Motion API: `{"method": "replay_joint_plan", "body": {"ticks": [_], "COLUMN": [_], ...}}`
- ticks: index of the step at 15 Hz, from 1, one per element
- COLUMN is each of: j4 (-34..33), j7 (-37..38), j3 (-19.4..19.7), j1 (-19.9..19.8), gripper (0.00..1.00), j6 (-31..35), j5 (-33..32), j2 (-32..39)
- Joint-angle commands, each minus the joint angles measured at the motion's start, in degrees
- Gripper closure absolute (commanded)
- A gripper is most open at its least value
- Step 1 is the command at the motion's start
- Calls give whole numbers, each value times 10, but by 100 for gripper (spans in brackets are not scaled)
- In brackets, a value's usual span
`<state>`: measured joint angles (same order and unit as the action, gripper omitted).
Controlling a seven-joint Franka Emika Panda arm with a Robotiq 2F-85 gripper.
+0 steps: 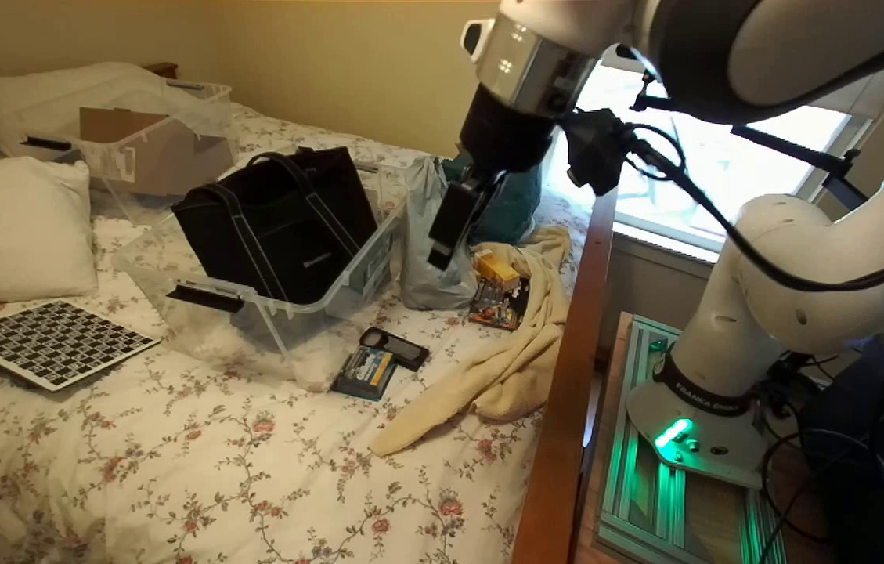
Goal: Put the black box into the black bag
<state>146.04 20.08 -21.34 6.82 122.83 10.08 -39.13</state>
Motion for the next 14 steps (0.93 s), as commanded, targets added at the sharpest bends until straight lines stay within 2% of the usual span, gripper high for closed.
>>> {"method": "replay_joint_plan", "body": {"ticks": [1,7,8,11,14], "j4": [-15,-13,-1,-3,-8], "j7": [22,54,38,41,41], "j3": [-15,-3,12,17,17], "j1": [-20,-42,-19,-24,-24], "gripper": [0,0,0,0,0], "j6": [69,157,134,154,154], "j5": [-49,-137,-116,-128,-129], "j2": [106,222,184,218,221]}}
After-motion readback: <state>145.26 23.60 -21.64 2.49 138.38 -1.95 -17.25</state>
